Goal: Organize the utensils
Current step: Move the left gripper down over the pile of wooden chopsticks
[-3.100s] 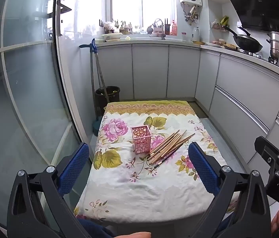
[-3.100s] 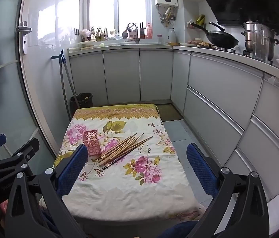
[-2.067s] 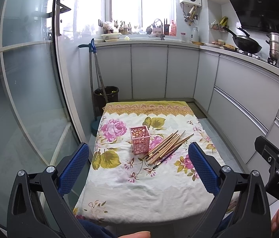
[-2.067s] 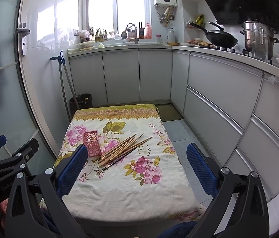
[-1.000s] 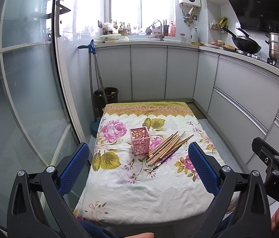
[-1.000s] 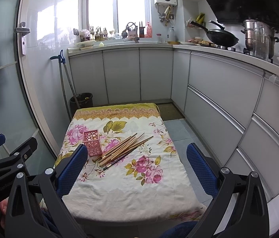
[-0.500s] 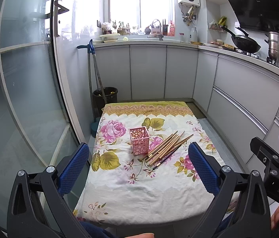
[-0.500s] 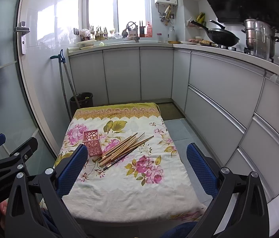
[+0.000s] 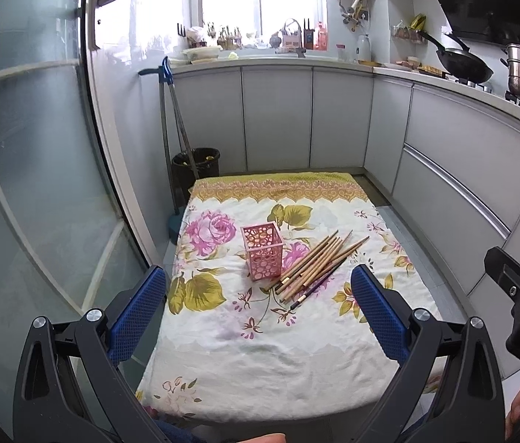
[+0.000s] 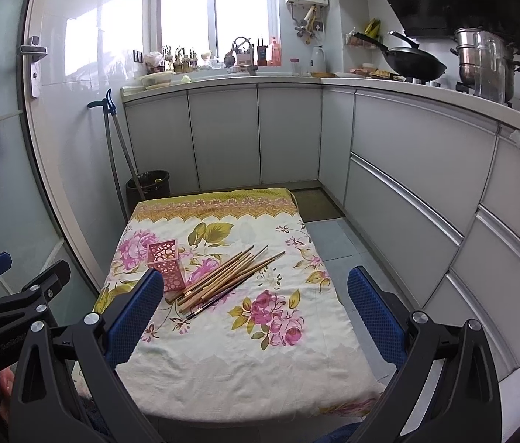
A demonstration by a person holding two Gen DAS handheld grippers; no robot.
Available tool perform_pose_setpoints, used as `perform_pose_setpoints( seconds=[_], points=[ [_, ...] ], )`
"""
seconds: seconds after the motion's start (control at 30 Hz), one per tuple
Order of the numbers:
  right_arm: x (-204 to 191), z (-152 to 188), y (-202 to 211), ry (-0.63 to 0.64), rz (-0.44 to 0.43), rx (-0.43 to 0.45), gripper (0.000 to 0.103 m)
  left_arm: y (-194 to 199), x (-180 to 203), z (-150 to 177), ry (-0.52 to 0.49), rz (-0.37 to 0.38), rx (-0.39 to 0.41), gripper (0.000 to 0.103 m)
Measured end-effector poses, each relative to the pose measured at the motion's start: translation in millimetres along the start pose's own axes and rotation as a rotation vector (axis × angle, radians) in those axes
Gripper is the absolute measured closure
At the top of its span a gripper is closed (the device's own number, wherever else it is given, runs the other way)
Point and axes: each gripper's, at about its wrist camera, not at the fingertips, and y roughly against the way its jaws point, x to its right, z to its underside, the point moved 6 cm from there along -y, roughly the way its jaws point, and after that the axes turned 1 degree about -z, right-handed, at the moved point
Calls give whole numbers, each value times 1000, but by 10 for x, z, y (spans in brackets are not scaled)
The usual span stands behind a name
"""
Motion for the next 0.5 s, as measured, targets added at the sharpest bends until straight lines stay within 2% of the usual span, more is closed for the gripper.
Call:
perform_pose_setpoints(
  seconds=[0.13,0.3,0.5],
  points=[
    [165,151,-516,-44,-15,-60,6,-458,19,77,-13,25,-80,7],
    [449,375,-1329,-194,-66,-223,6,-1116,98,116,-78,28,-155,7],
    [761,454,-2149,-400,-105,-377,6,-1783,449,-5,-163,142,-244,8]
  ],
)
